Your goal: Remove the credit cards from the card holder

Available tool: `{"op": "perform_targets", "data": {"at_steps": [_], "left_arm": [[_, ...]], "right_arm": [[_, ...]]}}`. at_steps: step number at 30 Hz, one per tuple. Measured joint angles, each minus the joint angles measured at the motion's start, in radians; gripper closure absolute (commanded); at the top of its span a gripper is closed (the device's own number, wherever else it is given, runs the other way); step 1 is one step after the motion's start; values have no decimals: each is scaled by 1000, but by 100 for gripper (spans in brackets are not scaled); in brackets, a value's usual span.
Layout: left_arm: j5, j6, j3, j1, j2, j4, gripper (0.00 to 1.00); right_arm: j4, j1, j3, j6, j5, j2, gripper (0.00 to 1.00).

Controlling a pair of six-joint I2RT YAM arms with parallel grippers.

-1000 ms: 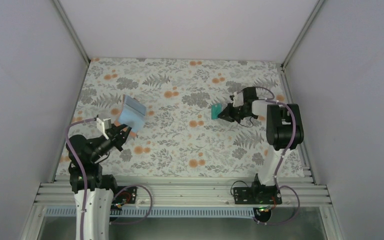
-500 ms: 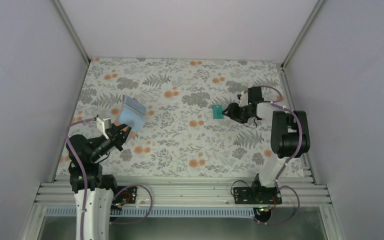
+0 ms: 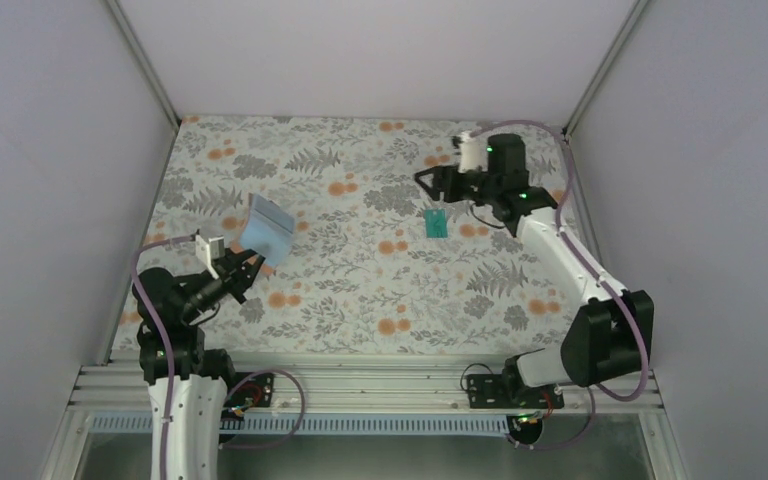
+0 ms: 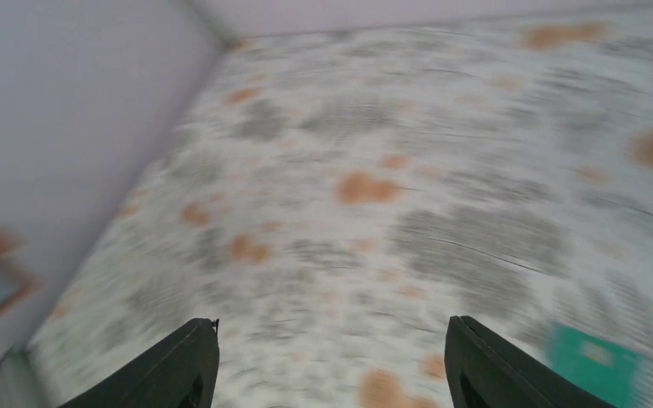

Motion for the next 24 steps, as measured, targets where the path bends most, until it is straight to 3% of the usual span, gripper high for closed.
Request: {"op": "perform_targets", "data": {"at_steps": [7, 9, 10, 11, 19, 24], "left_arm": [[158, 109, 96, 0, 84, -31, 98], [217, 148, 145, 0, 102, -34, 98], [246, 167, 166, 0, 107, -36, 98], [277, 193, 188, 0, 111, -48, 98], [518, 610, 373, 0, 158, -352, 98], [560, 734, 387, 0, 172, -441, 98]], "right_arm": [[45, 292, 117, -134, -294, -10, 21], [56, 358, 146, -157, -351, -10, 13], [60, 391, 165, -168, -375, -8, 2], [65, 419, 185, -179, -393, -3, 1], [27, 565, 352, -301, -483, 125, 0], [-14, 575, 352, -367, -558, 134, 2]]}}
